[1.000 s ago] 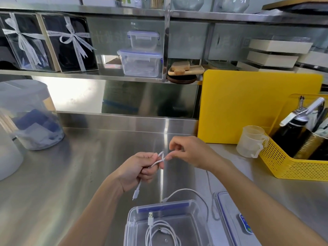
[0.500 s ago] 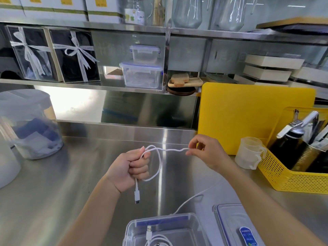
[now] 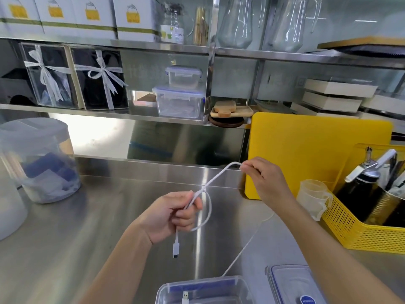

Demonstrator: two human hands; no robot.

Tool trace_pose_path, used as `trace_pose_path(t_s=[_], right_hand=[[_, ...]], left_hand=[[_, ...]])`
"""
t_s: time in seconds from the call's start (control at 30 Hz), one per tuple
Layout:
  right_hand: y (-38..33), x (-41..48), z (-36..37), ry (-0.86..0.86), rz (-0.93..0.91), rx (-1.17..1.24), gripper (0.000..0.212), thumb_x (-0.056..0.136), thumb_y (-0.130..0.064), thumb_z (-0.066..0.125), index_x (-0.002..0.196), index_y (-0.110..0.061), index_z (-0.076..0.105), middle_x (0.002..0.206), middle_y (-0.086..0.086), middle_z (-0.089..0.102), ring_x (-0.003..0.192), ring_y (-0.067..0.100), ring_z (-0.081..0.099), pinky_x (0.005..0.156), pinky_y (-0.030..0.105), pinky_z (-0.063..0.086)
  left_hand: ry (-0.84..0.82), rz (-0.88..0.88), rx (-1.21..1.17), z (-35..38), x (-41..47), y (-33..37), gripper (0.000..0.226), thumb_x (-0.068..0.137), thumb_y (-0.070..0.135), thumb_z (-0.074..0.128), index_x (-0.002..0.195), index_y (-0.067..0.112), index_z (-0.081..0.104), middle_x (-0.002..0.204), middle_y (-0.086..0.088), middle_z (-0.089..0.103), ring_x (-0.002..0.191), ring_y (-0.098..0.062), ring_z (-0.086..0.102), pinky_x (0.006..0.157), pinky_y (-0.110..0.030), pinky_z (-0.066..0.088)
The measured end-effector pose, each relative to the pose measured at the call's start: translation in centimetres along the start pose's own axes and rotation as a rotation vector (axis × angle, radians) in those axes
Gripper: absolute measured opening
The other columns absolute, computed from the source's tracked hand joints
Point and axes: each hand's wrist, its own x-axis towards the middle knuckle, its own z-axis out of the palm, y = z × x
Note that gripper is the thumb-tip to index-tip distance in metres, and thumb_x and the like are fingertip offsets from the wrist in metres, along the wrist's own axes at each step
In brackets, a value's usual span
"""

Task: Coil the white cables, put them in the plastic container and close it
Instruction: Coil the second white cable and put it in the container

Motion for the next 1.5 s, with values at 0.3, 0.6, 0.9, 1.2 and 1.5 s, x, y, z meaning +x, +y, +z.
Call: trace_pose_path(t_s=[0.3,0.6,0.9,1.2,1.5], right_hand=[[1.4,-0.2,1.4,-0.009,0.311,0.309,0.025,0.079,-0.025,0.069,0.095,-0.019,0.051,0.056,0.001,0.048,0.055,0.014,0.046,0.054,0.025,0.042],[0.0,-0.5,1.0,-0.073,0.23,0.59,0.018,0.073,0.0,0.072,0.073,-0.011,0.057,0.057,-0.002,0.057,0.048,0.008,0.051,0.047,0.024,0.043],[-4.3,6.3,-2.9,0.266,0.156,0.684,0.003,0.084,-0.008,0.061,0.082,-0.009,0.062,0.068,0.004,0.063,0.056,0.008,0.058,0.053,0.02,0.048],[-2.7,7.7,-1.5,0.297,0.286,0.567,0.021,0.092,-0.023,0.051,0.078,-0.01,0.06,0.061,0.003,0.049,0.051,0.011,0.041,0.043,0.02,0.033],[1.1,4.5,-1.5,-0.027,0.15,0.572,0.014,0.079,0.002,0.065,0.08,-0.013,0.065,0.068,0.009,0.056,0.041,0.003,0.045,0.039,0.013,0.035]], left_hand=[[-0.227,0.194,-0.36,0.4,-0.2,1.2,0.025,0.091,0.031,0.054,0.079,0.01,0.061,0.049,0.007,0.026,0.039,-0.011,0.022,0.056,-0.027,0.05],[-0.44,0.379,-0.614,-0.8,1.1,5.7,0.048,0.101,0.028,0.015,0.099,0.0,0.054,0.059,-0.003,0.035,0.052,-0.016,0.032,0.065,-0.027,0.041],[-0.393,0.388,-0.417,0.7,2.9,12.7,0.041,0.101,0.024,0.023,0.089,0.004,0.056,0.054,0.001,0.031,0.045,-0.012,0.03,0.059,-0.025,0.043],[0.023,0.444,-0.278,3.0,3.6,11.6,0.037,0.092,0.026,0.035,0.062,0.016,0.055,0.046,0.007,0.017,0.04,-0.007,0.011,0.037,-0.015,0.025],[0.144,0.474,-0.56,-0.6,3.7,11.2,0.039,0.098,0.021,0.029,0.066,0.016,0.051,0.039,0.005,0.034,0.039,-0.007,0.011,0.033,-0.013,0.024]])
